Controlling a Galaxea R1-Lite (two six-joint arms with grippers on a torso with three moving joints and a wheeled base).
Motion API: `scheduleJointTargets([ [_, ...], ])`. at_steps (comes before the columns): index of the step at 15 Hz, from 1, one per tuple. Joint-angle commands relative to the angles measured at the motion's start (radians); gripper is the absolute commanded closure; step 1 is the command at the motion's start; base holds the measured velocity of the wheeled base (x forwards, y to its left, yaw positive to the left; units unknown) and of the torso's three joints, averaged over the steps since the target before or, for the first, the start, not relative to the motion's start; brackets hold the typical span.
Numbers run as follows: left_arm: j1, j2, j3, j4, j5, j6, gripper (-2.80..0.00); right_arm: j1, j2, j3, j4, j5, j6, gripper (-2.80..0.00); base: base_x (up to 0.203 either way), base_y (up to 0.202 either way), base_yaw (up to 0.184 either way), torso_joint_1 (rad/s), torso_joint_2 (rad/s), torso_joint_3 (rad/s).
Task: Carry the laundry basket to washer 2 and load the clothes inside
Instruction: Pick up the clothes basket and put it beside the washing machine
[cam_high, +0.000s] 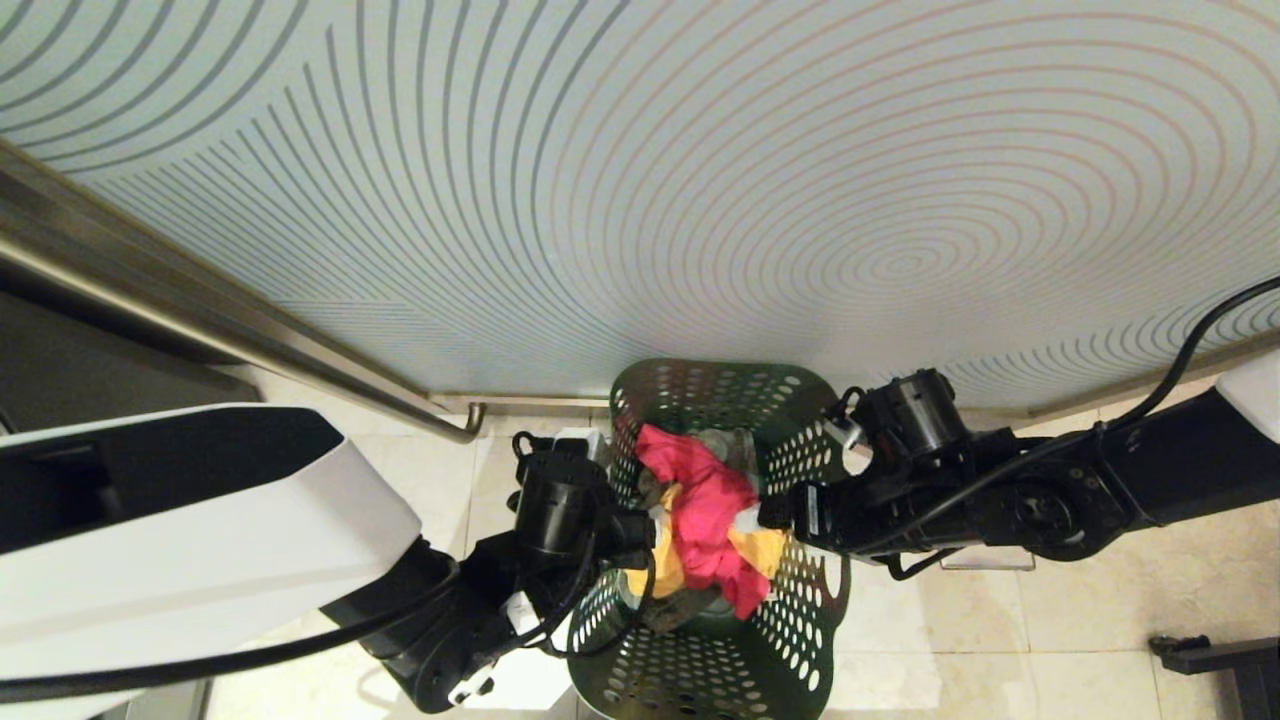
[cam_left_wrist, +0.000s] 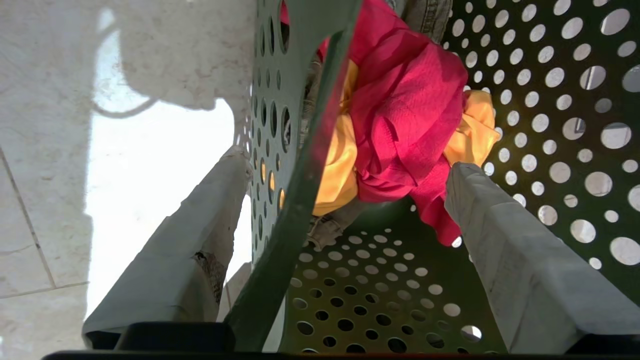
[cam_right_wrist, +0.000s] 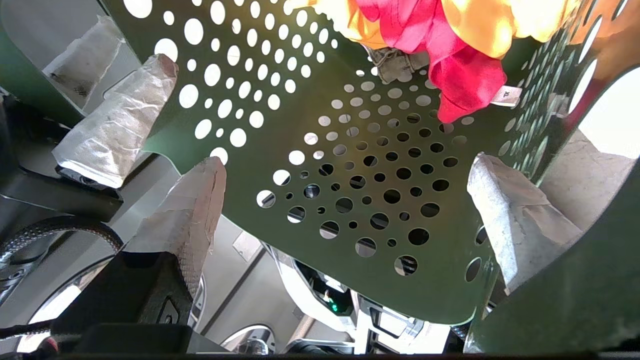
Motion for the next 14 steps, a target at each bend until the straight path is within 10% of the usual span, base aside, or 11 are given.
scheduleJointTargets([
  [1, -0.001, 0.007, 0.003, -0.004, 0.003, -0.002, -2.80, 0.002, 0.008, 0.000, -0.001, 0.002, 0.003, -2.80, 0.000, 0.000, 0.000, 0.000, 0.00, 0.000],
  [2, -0.001, 0.010, 0.001, -0.004, 0.003, 0.000, -2.80, 0.000, 0.008, 0.001, -0.001, 0.001, 0.003, -2.80, 0.000, 0.000, 0.000, 0.000, 0.00, 0.000],
  [3, -0.001, 0.013, 0.002, -0.006, 0.003, 0.000, 0.00, 0.002, 0.008, 0.003, -0.001, 0.000, 0.003, -2.80, 0.000, 0.000, 0.000, 0.000, 0.00, 0.000],
  [4, -0.001, 0.014, 0.000, -0.006, 0.006, 0.000, 0.00, 0.002, 0.008, 0.003, -0.001, 0.000, 0.003, -2.80, 0.000, 0.000, 0.000, 0.000, 0.00, 0.000],
  [5, -0.001, 0.014, 0.000, -0.006, 0.006, 0.000, 0.00, 0.003, 0.008, 0.003, -0.001, 0.000, 0.003, 0.00, 0.000, 0.000, 0.000, 0.000, 0.00, 0.000],
  [14, -0.003, 0.020, 0.008, -0.006, 0.006, 0.000, 0.00, 0.002, 0.005, 0.019, -0.001, -0.003, 0.005, 0.00, 0.000, 0.000, 0.000, 0.000, 0.00, 0.000],
])
